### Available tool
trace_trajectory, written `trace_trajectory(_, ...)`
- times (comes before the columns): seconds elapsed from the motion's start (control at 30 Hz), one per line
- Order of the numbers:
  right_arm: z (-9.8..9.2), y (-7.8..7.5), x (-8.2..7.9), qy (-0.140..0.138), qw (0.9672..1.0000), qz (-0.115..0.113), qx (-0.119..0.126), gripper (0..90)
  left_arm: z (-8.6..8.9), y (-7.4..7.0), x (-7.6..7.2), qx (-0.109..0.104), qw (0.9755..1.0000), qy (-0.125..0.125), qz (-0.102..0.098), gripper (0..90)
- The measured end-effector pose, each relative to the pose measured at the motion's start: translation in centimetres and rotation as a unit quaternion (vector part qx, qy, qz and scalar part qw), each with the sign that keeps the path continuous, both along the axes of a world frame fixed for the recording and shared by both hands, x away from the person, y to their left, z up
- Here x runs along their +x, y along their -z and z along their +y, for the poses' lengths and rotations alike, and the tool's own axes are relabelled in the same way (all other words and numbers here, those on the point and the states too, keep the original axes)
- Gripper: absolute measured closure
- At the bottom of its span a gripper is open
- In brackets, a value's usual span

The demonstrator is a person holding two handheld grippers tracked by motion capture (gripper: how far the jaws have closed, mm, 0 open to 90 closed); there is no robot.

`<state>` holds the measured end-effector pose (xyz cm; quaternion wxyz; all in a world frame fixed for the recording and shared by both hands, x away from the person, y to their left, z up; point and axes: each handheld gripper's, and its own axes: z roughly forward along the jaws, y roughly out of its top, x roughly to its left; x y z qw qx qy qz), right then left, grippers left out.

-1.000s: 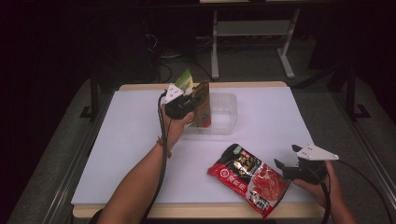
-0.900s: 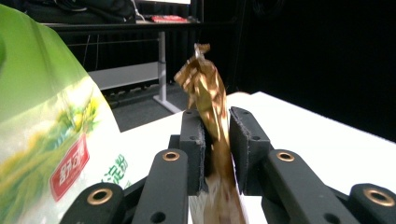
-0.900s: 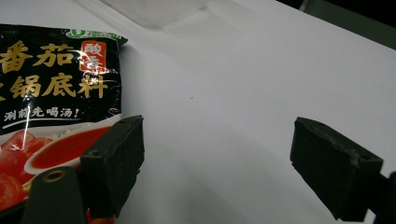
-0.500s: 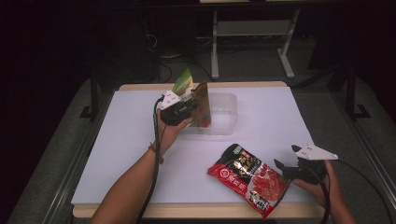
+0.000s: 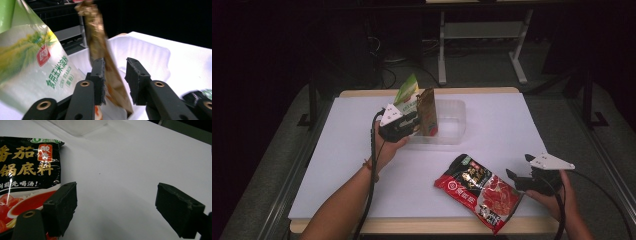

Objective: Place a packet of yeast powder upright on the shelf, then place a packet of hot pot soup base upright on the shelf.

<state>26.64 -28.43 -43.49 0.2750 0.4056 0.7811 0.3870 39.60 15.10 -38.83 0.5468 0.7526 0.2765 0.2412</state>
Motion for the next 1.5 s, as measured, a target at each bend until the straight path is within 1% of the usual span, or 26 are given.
trace_trajectory(0.03,0.0,0.0,0.0,-0.001,1.0,0.0,0.0,17.1,0.1,-0.1,-0.4,0.007,1.0,0.001,-0.005,64.6)
trace_trajectory(0.13,0.1,-0.1,-0.1,-0.004,1.0,-0.002,0.003,18.0,0.7,-0.5,-1.8,0.015,0.9997,0.018,-0.011,57.7)
trace_trajectory(0.2,0.1,-0.1,-0.1,-0.005,1.0,0.0,0.003,19.2,1.1,-0.7,-2.8,0.017,0.999,0.04,-0.008,55.1)
trace_trajectory(0.23,0.2,-0.1,-0.1,-0.007,1.0,0.003,0.005,20.7,1.3,-0.7,-3.4,0.018,0.9988,0.046,-0.007,53.2)
trace_trajectory(0.27,0.2,-0.1,-0.2,-0.011,0.9999,0.005,0.006,21.1,1.6,-0.7,-3.9,0.018,0.9985,0.052,-0.003,49.2)
trace_trajectory(0.33,0.4,-0.2,-0.3,-0.017,0.9998,0.005,0.006,22.8,2.1,-0.6,-5.0,0.011,0.9971,0.075,0.011,46.2)
trace_trajectory(0.43,0.7,-0.1,-0.4,-0.029,0.9995,0.012,0.004,25.9,2.7,-0.1,-6.5,0.027,0.9962,0.081,0.018,40.9)
trace_trajectory(0.47,0.8,-0.1,-0.5,-0.031,0.9994,0.014,0.003,26.8,2.9,0.2,-6.9,0.026,0.9957,0.086,0.023,39.2)
trace_trajectory(0.53,0.8,-0.2,-0.7,-0.039,0.999,0.02,0.008,29.0,3.2,0.8,-7.3,0.037,0.9948,0.089,0.035,36.4)
trace_trajectory(0.57,0.9,-0.2,-0.7,-0.043,0.9987,0.025,0.009,31.3,3.3,1.2,-7.5,0.038,0.9948,0.088,0.036,35.4)
trace_trajectory(0.6,0.9,-0.1,-0.8,-0.048,0.9983,0.031,0.009,33.3,3.5,1.6,-7.6,0.023,0.9948,0.09,0.043,35.2)
trace_trajectory(0.63,1.0,-0.1,-0.8,-0.049,0.9982,0.034,0.007,34.1,3.6,1.9,-7.8,0.011,0.9941,0.093,0.054,35.3)
trace_trajectory(0.67,1.1,-0.1,-0.9,-0.054,0.9979,0.036,0.006,35.1,3.6,2.1,-7.9,0.016,0.994,0.091,0.058,35.2)
trace_trajectory(0.73,1.4,-0.2,-1.0,-0.065,0.9971,0.039,0.002,35.6,3.2,2.5,-8.1,0.039,0.9931,0.096,0.057,34.8)
trace_trajectory(0.77,1.5,-0.2,-1.1,-0.07,0.9967,0.042,0.001,35.6,3.0,2.6,-8.1,0.04,0.9924,0.102,0.057,34.6)
trace_trajectory(0.83,1.6,-0.1,-1.4,-0.083,0.9953,0.051,-0.004,35.8,2.4,2.8,-8.1,0.035,0.9909,0.111,0.067,34.6)
trace_trajectory(0.87,1.6,-0.1,-1.6,-0.083,0.9951,0.053,-0.007,36.1,2.0,2.9,-8.2,0.039,0.9901,0.116,0.069,34.4)
trace_trajectory(1.0,1.3,-0.2,-2.3,-0.088,0.9936,0.071,0.007,35.5,0.5,3.5,-8.5,0.056,0.985,0.143,0.078,32.3)
trace_trajectory(1.1,1.1,-0.4,-2.5,-0.092,0.9924,0.081,0.016,33.4,-0.5,3.9,-8.5,0.066,0.9801,0.163,0.091,31.5)
trace_trajectory(1.13,1.1,-0.5,-2.5,-0.092,0.9919,0.085,0.021,32.3,-0.8,4.1,-8.5,0.072,0.9782,0.17,0.095,30.8)
trace_trajectory(1.2,1.0,-0.5,-2.7,-0.097,0.9905,0.095,0.02,30.6,-1.3,4.4,-8.5,0.076,0.9742,0.183,0.108,29.4)
trace_trajectory(1.27,0.9,-0.4,-2.8,-0.1,0.9894,0.105,0.013,28.8,-1.7,4.7,-8.5,0.077,0.9694,0.197,0.125,28.3)
trace_trajectory(1.33,0.6,-0.5,-2.9,-0.109,0.986,0.124,0.021,27.9,-2.2,5.0,-8.6,0.087,0.9653,0.207,0.133,27.8)
trace_trajectory(1.37,0.5,-0.5,-3.0,-0.112,0.9849,0.13,0.023,27.7,-2.4,5.1,-8.7,0.09,0.9624,0.216,0.138,27.2)
trace_trajectory(1.43,0.4,-0.6,-3.0,-0.118,0.9817,0.147,0.029,25.4,-2.9,5.3,-8.9,0.099,0.9589,0.225,0.141,26.7)
trace_trajectory(1.5,0.3,-0.6,-3.1,-0.129,0.9781,0.161,0.029,24.5,-3.3,5.5,-9.0,0.103,0.9545,0.235,0.151,26.4)
